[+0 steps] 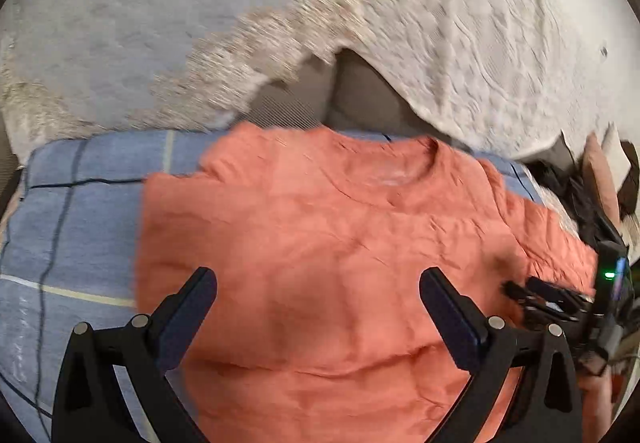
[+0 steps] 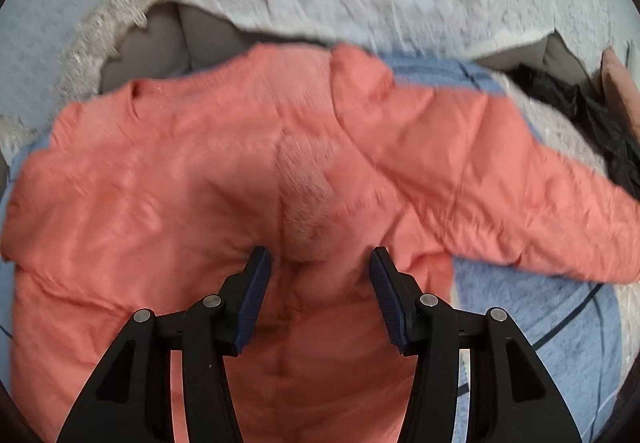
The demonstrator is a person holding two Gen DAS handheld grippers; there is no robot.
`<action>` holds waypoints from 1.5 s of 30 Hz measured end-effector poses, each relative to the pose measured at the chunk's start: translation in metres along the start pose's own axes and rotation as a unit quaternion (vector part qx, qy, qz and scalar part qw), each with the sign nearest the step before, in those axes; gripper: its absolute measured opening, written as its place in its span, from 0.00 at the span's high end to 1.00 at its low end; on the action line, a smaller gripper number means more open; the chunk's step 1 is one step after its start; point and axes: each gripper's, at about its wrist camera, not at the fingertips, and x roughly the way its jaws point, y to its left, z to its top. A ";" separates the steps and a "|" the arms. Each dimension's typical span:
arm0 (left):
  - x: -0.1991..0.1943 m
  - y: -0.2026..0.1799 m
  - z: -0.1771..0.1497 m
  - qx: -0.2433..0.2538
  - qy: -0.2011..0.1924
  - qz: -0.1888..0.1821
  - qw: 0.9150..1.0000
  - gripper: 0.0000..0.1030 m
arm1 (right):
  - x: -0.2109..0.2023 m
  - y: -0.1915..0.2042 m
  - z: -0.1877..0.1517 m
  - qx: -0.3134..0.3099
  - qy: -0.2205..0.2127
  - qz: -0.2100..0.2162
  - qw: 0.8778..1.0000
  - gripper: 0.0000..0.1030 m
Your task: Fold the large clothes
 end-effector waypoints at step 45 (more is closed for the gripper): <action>0.097 -0.171 -0.031 0.111 0.073 -0.081 0.988 0.00 | -0.073 -0.423 -0.087 0.516 -0.189 -0.014 0.836 0.32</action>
